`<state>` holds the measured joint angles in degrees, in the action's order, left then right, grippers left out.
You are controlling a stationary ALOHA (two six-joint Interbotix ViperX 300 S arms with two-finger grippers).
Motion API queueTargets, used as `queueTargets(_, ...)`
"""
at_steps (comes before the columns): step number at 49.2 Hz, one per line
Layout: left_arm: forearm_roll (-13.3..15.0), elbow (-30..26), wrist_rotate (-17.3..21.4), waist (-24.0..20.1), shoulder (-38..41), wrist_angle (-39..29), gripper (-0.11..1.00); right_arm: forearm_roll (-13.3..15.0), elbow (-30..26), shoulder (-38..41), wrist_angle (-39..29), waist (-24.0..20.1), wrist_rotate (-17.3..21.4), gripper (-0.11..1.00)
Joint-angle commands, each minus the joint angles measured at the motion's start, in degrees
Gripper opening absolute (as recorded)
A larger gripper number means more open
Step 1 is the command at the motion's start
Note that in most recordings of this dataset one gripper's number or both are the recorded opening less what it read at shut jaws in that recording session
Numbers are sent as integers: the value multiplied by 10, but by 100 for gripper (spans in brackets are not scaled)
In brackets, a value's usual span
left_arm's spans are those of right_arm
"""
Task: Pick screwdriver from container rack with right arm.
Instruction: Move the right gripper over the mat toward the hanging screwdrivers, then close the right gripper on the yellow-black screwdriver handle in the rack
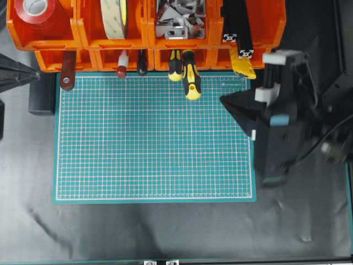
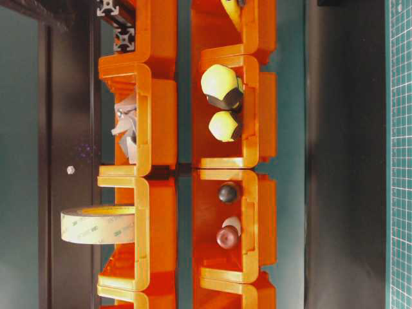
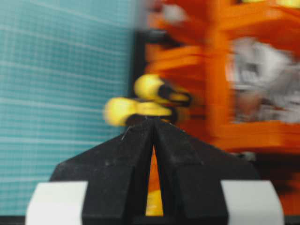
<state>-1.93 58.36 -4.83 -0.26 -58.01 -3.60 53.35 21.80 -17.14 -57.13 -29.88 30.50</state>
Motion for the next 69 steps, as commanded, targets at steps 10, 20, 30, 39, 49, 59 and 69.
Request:
queueTargets(10, -3, -14, 2, -3, 9, -9, 0, 195, -1, 103, -156, -76, 76, 2)
queueTargets(20, -2, -16, 0, -2, 0, -35, 0, 192, 0, 132, -155, -80, 74, 2)
queueTargets(30, -3, -17, 0, -3, -4, -38, 0, 186, 17, 133, -126, -79, 62, 36)
queueTargets(39, -3, -16, -1, -2, -3, -38, 0, 184, 41, 149, -91, -76, 68, 82)
queueTargets(49, -3, -15, -3, -1, -1, -38, 0, 183, 54, 176, -80, -54, 71, 82)
queueTargets(59, -2, -14, -3, 1, 0, -38, 0, 185, 55, 188, -43, -4, 69, 83)
queueTargets(69, -3, -14, -3, 0, 2, -38, 0, 185, 73, 210, -23, 26, 70, 83)
